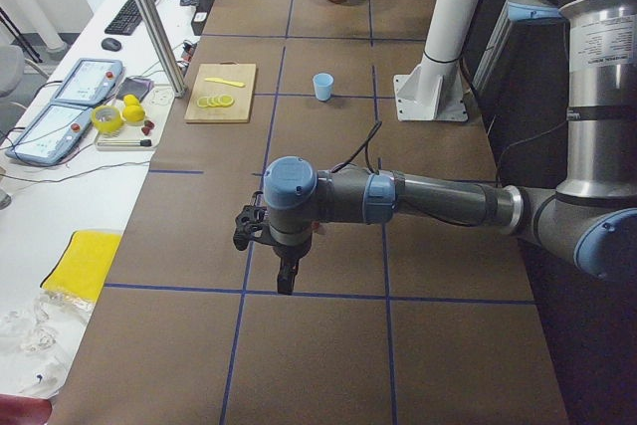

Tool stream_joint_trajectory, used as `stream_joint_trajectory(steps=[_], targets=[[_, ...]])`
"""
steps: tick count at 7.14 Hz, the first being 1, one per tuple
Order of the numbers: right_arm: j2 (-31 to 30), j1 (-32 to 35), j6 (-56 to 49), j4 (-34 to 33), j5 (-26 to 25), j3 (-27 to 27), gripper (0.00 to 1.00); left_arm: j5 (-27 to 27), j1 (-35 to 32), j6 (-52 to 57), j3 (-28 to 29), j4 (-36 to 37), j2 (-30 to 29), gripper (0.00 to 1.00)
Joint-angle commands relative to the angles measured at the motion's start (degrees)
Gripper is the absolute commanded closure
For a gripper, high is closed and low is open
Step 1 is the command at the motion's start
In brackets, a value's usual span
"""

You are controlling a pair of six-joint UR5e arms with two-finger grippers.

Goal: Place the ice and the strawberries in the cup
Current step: 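Carry the ice cube with the right gripper over the blue cup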

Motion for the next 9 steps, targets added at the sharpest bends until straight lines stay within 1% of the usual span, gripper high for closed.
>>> stream_joint_trajectory(steps=[1, 2, 3, 4, 5, 6, 7, 8, 9], targets=[[11.1, -10.6, 10.1, -9.1, -8.3, 0.0, 1.00, 0.0, 0.0, 0.0, -0.6, 0.0, -0.4, 0.00], [18.4, -15.4, 12.4, -17.5, -11.2, -0.1, 1.00, 0.0, 0.0, 0.0, -0.7, 0.0, -0.4, 0.00], [24.1, -22.2, 18.7, -22.1, -17.2, -1.1, 1.00, 0.0, 0.0, 0.0, -0.6, 0.0, -0.4, 0.00], [28.1, -26.2, 22.6, -22.4, -21.4, -3.5, 1.00, 0.0, 0.0, 0.0, -0.6, 0.0, -0.4, 0.00], [32.7, -29.1, 26.8, -22.4, -24.0, -7.3, 1.00, 0.0, 0.0, 0.0, -0.7, 0.0, -0.4, 0.00], [37.3, -31.2, 29.2, -22.4, -25.8, -11.9, 1.00, 0.0, 0.0, 0.0, -0.7, 0.0, -0.4, 0.00], [41.7, -33.0, 31.5, -22.4, -27.9, -17.7, 1.00, 0.0, 0.0, 0.0, -0.6, 0.0, -0.4, 0.00], [43.5, -33.9, 32.3, -22.2, -28.8, -20.6, 1.00, 0.0, 0.0, 0.0, -0.6, 0.0, -0.4, 0.00], [43.5, -34.4, 32.7, -22.0, -29.0, -21.0, 1.00, 0.0, 0.0, 0.0, -0.6, 0.0, -0.4, 0.00]])
